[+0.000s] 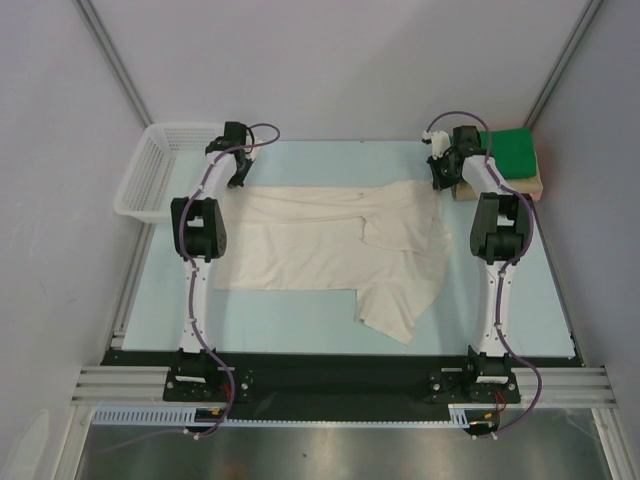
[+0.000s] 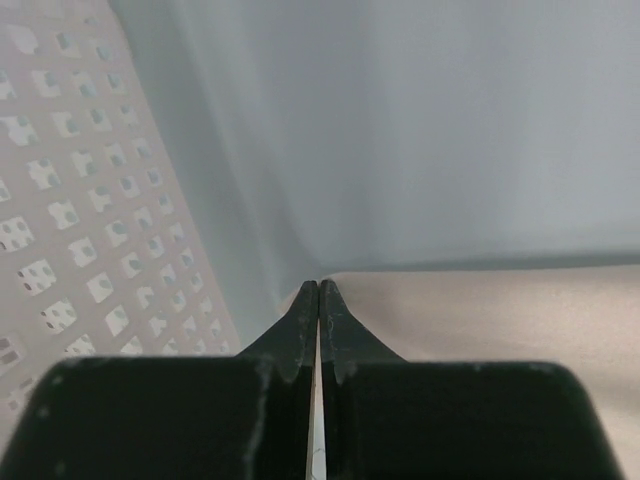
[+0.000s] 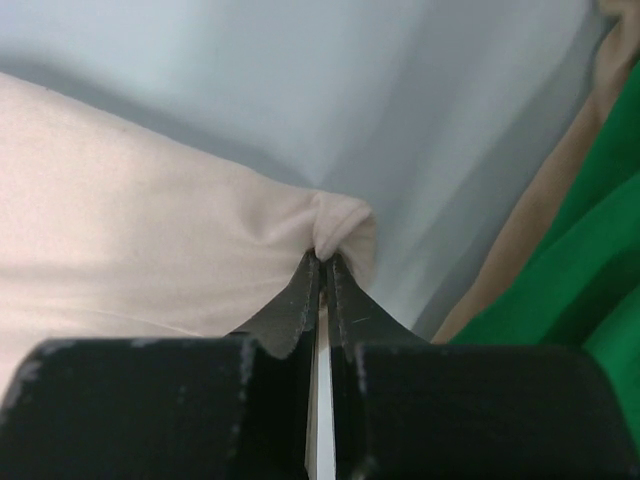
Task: Fold and stack the t-shirts
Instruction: Fold the tshirt
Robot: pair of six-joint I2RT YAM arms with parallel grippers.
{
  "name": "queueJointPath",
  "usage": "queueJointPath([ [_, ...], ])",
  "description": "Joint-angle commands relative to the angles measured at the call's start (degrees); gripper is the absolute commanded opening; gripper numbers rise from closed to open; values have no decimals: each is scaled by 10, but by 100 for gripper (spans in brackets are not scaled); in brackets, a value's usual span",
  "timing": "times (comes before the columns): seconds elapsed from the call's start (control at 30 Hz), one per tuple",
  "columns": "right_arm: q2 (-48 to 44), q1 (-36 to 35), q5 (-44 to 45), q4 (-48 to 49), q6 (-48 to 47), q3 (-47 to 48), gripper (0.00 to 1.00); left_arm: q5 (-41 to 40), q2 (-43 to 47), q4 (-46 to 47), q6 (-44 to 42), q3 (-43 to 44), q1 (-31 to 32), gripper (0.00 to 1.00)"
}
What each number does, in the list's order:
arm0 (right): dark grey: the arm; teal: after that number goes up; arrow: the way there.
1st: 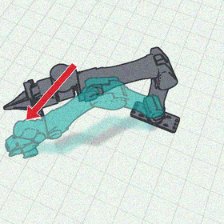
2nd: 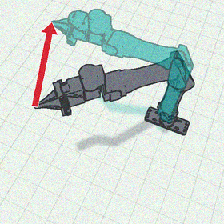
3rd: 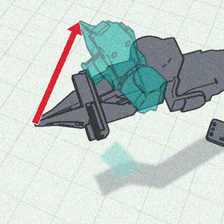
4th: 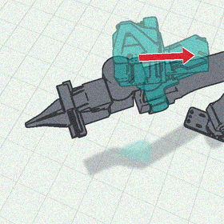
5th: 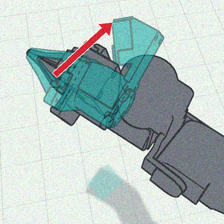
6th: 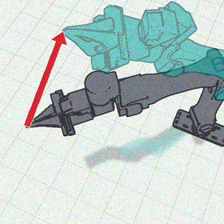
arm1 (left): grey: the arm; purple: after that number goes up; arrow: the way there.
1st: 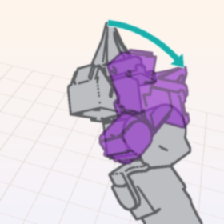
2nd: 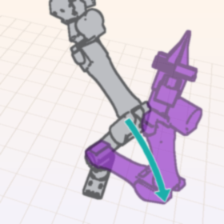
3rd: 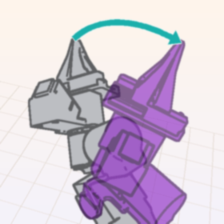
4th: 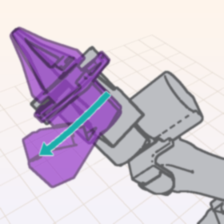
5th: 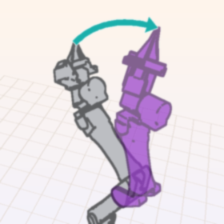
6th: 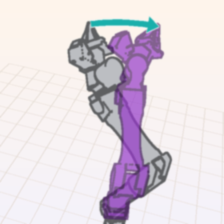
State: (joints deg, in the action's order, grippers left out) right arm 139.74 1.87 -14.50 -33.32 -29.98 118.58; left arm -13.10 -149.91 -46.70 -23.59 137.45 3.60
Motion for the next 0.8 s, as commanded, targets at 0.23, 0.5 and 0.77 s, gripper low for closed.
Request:
queueJointPath([
  [0.23, 62, -17, 44, 59, -5, 103, 0, -36, -19, 65, -23, 55, -11, 5],
  [0.5, -84, -8, 29, 41, 11, -2, 49, -18, 104, 75, 39, 26, 13, 58],
  [0.77, -278, -8, -5, 37, -29, -185, 52, 33, 304, 147, 26, -269, 70, 64],
])
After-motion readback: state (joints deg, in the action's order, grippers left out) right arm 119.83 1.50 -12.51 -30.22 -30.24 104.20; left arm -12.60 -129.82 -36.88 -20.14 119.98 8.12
